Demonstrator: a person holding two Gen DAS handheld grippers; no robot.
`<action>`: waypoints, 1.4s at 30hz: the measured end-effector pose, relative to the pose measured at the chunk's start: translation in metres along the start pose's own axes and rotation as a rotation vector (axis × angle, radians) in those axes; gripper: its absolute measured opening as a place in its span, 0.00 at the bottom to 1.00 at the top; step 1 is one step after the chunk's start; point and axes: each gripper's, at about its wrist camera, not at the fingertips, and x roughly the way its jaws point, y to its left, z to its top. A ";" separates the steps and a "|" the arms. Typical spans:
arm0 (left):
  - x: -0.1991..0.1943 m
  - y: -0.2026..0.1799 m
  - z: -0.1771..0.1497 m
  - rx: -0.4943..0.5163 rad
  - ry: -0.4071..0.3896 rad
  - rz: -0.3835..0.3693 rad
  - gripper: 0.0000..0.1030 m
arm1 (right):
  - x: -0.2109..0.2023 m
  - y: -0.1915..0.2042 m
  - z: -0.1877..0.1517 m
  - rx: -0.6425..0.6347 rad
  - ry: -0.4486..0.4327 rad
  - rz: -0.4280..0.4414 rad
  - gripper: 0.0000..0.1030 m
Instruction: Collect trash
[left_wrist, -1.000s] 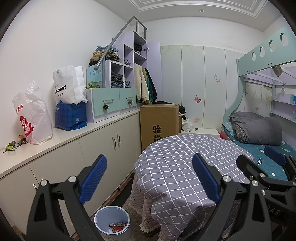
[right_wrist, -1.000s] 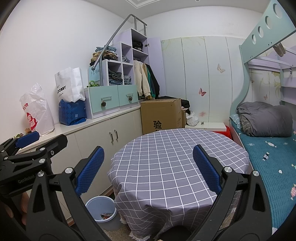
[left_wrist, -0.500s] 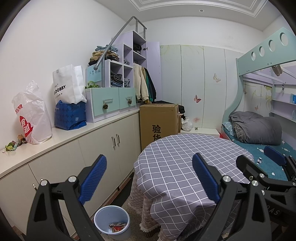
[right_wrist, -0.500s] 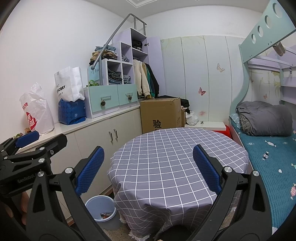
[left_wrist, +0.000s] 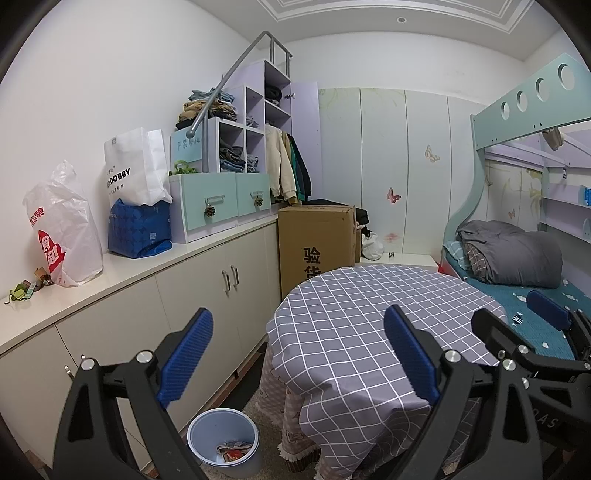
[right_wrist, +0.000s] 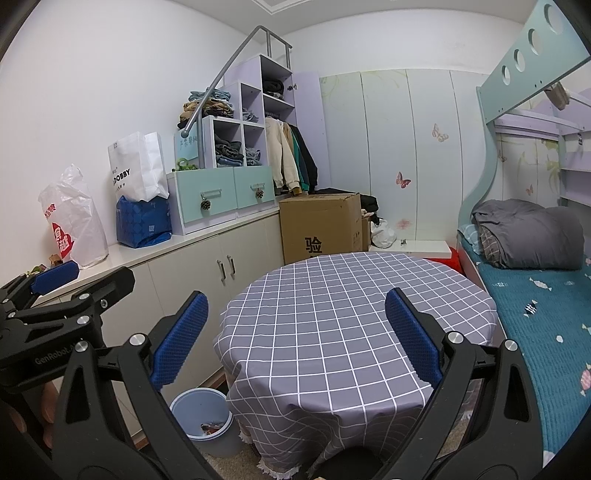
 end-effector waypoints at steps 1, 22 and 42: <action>-0.001 0.000 -0.001 0.000 0.001 0.000 0.89 | 0.000 -0.001 -0.001 0.000 0.001 0.000 0.92; 0.000 0.002 0.000 0.001 0.002 -0.002 0.89 | 0.001 0.001 -0.002 0.002 0.004 0.002 0.92; 0.001 0.003 -0.004 0.006 0.007 -0.004 0.89 | 0.003 0.000 -0.002 0.003 0.009 0.004 0.92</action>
